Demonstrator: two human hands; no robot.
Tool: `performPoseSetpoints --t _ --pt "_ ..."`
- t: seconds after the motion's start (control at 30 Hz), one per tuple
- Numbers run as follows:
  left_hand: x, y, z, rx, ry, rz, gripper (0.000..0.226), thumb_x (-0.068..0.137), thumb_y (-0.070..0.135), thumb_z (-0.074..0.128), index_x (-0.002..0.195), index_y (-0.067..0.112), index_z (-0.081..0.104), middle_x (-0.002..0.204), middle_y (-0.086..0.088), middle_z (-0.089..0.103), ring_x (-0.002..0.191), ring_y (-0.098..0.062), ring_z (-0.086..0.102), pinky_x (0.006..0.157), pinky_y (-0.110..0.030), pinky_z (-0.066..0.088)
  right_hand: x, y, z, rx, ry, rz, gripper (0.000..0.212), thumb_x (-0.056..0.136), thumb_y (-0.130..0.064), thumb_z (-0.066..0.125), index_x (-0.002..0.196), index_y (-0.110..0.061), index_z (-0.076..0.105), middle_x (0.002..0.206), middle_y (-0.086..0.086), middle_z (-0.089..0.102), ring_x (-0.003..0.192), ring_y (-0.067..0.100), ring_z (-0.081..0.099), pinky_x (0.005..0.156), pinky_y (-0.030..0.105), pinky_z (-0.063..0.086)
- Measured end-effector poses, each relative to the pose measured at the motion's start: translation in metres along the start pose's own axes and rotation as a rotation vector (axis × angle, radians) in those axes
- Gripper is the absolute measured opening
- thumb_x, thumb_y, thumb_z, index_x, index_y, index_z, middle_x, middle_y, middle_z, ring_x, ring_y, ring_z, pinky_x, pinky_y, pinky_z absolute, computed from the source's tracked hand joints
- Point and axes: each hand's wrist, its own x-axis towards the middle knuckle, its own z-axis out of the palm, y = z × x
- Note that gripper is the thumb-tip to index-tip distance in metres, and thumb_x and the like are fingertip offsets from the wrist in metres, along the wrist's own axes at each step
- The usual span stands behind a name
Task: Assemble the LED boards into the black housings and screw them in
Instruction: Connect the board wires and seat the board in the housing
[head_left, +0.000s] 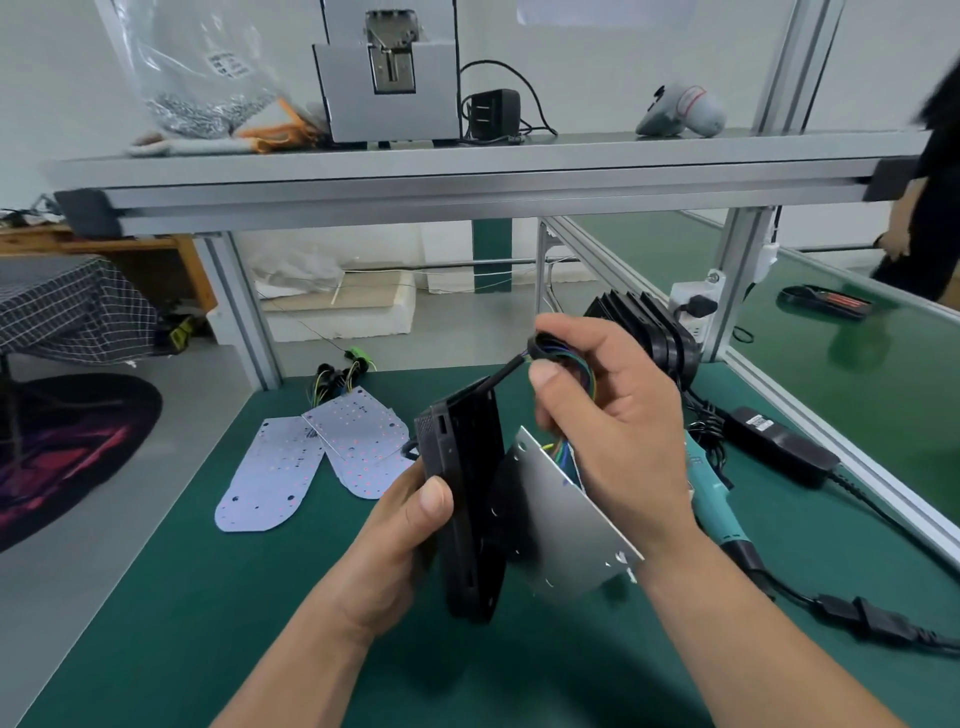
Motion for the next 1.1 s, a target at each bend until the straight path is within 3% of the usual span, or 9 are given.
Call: performPoseSetpoints --t 0.1,0.17,0.27,0.4,0.5,0.6,0.73,0.93,1.1 --pt "0.0 0.001 -0.002 0.014 0.023 0.013 0.074 0.073 0.076 0.082 0.125 0.023 0.075 0.116 -0.004 0.078 0.109 -0.022 0.074 0.087 -0.033 0.06 -0.006 -0.001 0.01 -0.034 0.004 -0.084 0.029 0.104 -0.013 0.063 0.126 -0.03 0.064 0.102 -0.008 0.074 0.093 0.025 0.075 0.082 0.037 0.062" --pt "0.002 0.0 0.0 0.025 0.022 0.051 0.081 0.078 0.076 0.077 0.138 0.023 0.068 0.135 -0.01 0.071 0.128 -0.031 0.066 0.104 -0.049 0.056 -0.014 -0.002 0.019 0.063 -0.023 -0.076 0.026 0.107 -0.012 0.056 0.129 -0.025 0.057 0.097 -0.009 0.073 0.088 0.029 0.076 0.08 0.045 0.064" --pt "0.004 -0.001 0.004 0.056 -0.003 0.093 0.088 0.088 0.07 0.071 0.154 0.014 0.052 0.153 -0.021 0.056 0.147 -0.044 0.047 0.119 -0.072 0.032 -0.024 -0.001 0.029 0.202 -0.065 0.038 0.023 0.108 -0.019 0.054 0.129 -0.027 0.053 0.087 0.004 0.074 0.08 0.03 0.074 0.079 0.048 0.063" --pt "0.002 -0.001 0.005 0.049 0.002 0.073 0.083 0.087 0.07 0.073 0.149 0.017 0.058 0.149 -0.017 0.061 0.144 -0.045 0.05 0.118 -0.067 0.037 -0.024 0.004 0.033 0.238 -0.082 0.098 0.024 0.107 -0.022 0.056 0.13 -0.026 0.055 0.084 0.008 0.066 0.069 0.028 0.061 0.066 0.043 0.052" --pt "0.0 -0.001 0.002 -0.057 -0.008 0.047 0.086 0.081 0.07 0.078 0.145 0.015 0.063 0.15 -0.019 0.06 0.144 -0.041 0.052 0.121 -0.063 0.035 -0.015 0.005 0.027 0.119 -0.009 0.049 0.028 0.104 -0.022 0.062 0.131 -0.028 0.062 0.106 -0.006 0.069 0.088 0.016 0.064 0.081 0.04 0.052" --pt "0.001 0.004 0.001 -0.119 -0.013 0.017 0.088 0.082 0.071 0.078 0.146 0.013 0.062 0.153 -0.022 0.057 0.144 -0.04 0.052 0.123 -0.064 0.033 -0.009 0.01 0.02 -0.08 -0.042 0.039 0.027 0.102 -0.024 0.066 0.127 -0.033 0.067 0.115 -0.013 0.073 0.108 0.01 0.069 0.092 0.021 0.051" --pt "0.0 0.008 0.005 -0.207 -0.029 -0.009 0.085 0.087 0.066 0.075 0.152 0.015 0.057 0.158 -0.015 0.053 0.149 -0.032 0.048 0.118 -0.045 0.044 -0.006 0.02 0.018 -0.305 -0.154 0.102 0.02 0.099 -0.025 0.071 0.117 -0.031 0.067 0.11 -0.019 0.073 0.109 0.006 0.069 0.093 0.027 0.053" --pt "0.0 0.008 0.003 -0.308 -0.029 -0.08 0.086 0.081 0.069 0.08 0.148 0.019 0.061 0.155 -0.012 0.057 0.146 -0.03 0.051 0.112 -0.04 0.049 -0.008 0.028 0.021 -0.241 -0.215 0.182 0.019 0.096 -0.017 0.074 0.111 -0.028 0.069 0.108 -0.02 0.076 0.106 -0.001 0.069 0.089 0.012 0.048" --pt "-0.001 0.004 0.008 -0.362 -0.028 -0.093 0.085 0.078 0.066 0.085 0.146 0.019 0.064 0.153 -0.012 0.059 0.143 -0.028 0.055 0.107 -0.038 0.052 -0.007 0.032 0.022 -0.14 -0.231 0.244 0.024 0.094 -0.011 0.075 0.112 -0.025 0.072 0.109 -0.015 0.077 0.106 0.002 0.071 0.093 0.017 0.05"
